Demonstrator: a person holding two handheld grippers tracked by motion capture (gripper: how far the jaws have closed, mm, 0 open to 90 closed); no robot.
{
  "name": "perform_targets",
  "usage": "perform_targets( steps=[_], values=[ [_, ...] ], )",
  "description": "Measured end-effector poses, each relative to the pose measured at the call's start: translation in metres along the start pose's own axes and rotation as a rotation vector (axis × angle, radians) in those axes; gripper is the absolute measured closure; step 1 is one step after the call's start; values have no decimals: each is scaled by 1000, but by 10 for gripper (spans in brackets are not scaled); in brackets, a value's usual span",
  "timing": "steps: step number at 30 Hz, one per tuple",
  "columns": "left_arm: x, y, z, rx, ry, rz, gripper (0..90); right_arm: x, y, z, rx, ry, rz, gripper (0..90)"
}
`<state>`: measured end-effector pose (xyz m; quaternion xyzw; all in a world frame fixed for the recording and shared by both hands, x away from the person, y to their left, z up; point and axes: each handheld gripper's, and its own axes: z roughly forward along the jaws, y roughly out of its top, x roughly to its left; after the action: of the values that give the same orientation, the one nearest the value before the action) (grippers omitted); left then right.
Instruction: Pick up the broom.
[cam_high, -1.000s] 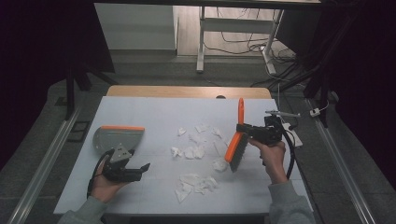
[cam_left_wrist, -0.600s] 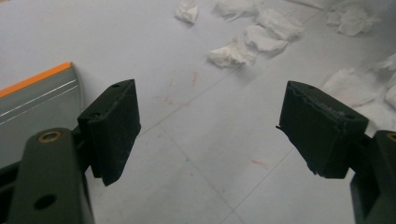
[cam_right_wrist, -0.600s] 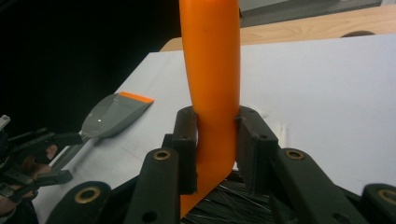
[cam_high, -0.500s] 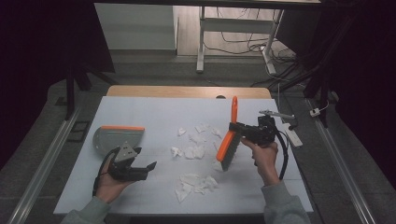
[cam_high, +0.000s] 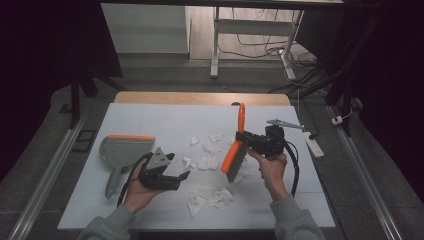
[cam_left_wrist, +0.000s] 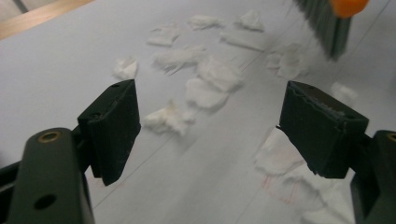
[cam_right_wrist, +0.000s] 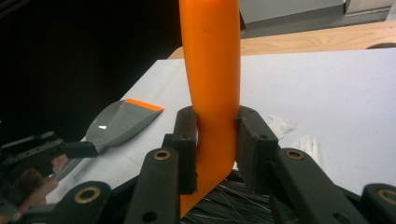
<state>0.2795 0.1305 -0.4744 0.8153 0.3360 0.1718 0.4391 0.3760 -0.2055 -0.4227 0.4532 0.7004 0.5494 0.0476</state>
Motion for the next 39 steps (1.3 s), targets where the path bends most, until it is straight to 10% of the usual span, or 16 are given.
perform_targets(
  steps=[12, 22, 33, 39],
  values=[
    [-32, 23, 17, -27, -82, 57, 214, 11, -5, 11, -44, -8, -8, 707],
    [-46, 30, 45, -26, -64, 60, 226, 23, -13, 24, -67, 27, 13, 707],
    [-49, 32, 64, -43, -40, 11, 418, 32, -19, 25, -124, 54, 43, 707],
    [-42, 32, 68, -71, -52, -27, 676, 32, -20, 26, -134, 62, 55, 707]
  ],
)
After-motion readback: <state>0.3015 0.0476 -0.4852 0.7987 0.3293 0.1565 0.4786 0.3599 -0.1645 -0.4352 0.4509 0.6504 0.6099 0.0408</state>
